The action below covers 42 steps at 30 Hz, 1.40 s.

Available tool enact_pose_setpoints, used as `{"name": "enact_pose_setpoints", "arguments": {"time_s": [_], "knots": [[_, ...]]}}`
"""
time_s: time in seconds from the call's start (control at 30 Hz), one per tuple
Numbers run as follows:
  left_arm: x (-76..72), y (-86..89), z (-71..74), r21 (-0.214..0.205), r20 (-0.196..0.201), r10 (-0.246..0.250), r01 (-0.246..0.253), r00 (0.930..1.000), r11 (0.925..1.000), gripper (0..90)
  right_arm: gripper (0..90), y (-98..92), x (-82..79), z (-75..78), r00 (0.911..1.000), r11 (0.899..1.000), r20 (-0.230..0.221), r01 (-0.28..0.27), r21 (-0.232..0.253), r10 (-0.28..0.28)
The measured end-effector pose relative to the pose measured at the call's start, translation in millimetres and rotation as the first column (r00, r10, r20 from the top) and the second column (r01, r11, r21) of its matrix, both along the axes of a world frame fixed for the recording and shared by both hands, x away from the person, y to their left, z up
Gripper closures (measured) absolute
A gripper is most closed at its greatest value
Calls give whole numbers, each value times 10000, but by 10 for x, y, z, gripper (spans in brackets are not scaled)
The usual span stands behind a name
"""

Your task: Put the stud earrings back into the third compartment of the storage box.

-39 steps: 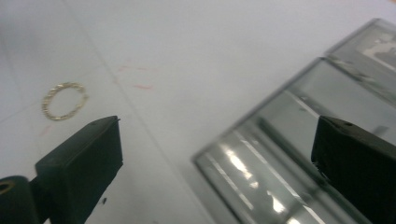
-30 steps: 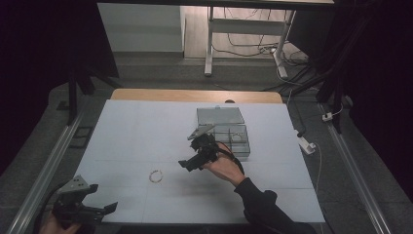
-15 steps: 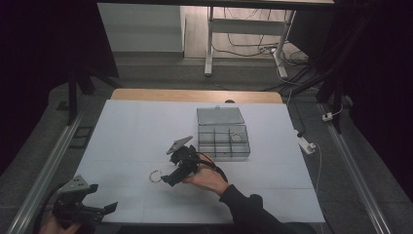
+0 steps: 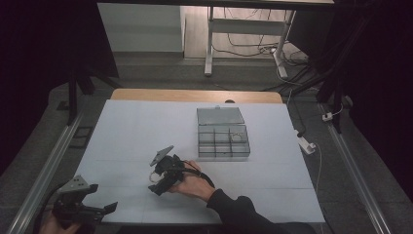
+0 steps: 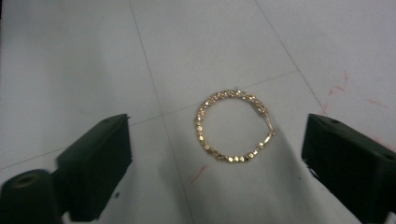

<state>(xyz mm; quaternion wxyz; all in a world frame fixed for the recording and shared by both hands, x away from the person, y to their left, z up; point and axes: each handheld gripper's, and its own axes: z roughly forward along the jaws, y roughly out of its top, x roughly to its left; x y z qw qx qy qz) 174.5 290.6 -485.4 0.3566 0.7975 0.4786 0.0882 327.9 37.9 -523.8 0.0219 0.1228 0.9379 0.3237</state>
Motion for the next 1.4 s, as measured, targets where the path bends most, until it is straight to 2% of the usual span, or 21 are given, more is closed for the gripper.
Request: {"name": "enact_pose_setpoints", "arguments": {"time_s": [0.13,0.23,0.33,0.43,0.47,0.5,0.6,0.63,0.87,0.97,1.27,1.4], "knots": [[0,1,0,-10,-1,8,-8,10000,10000,20,287,52,-16,-21,9998,9998,66,-189,-66,190],[1,1,0,-9,-2,3,-3,10000,10000,20,447,91,-26,-28,9991,9991,159,-378,-212,382],[1,1,0,-10,-2,2,-2,10000,10000,20,520,155,-41,-58,9990,9989,146,-412,-212,415],[1,2,-1,-14,-2,1,-1,10000,10000,20,609,200,-39,-57,9986,9991,448,-252,-348,267],[1,2,-1,-19,-4,7,-7,10000,10000,20,640,206,-32,-47,9982,9983,545,-233,-533,262],[2,2,-1,-22,-7,11,-11,10000,10000,20,669,208,-21,-49,9983,9984,476,-307,-470,330],[2,3,-2,-22,-12,14,-14,10000,10000,20,843,195,15,-31,9980,9964,385,-465,-704,493],[2,3,-2,-26,-11,19,-19,10000,10000,20,863,188,23,-32,9982,9965,308,-487,-679,509],[3,3,-2,-32,-21,29,-29,10000,10000,20,871,174,22,-32,9994,9980,146,-306,-548,314],[3,3,-2,-41,-20,28,-28,10000,10000,20,874,159,17,-18,9990,9974,310,-297,-652,318],[7,0,-2,-5,-29,46,-46,10000,10000,21,874,-28,79,124,9995,9999,319,-22,-149,27],[10,1,-2,-6,-40,46,-47,10000,10000,21,874,-147,110,202,9990,10000,437,49,-82,-45]]}}
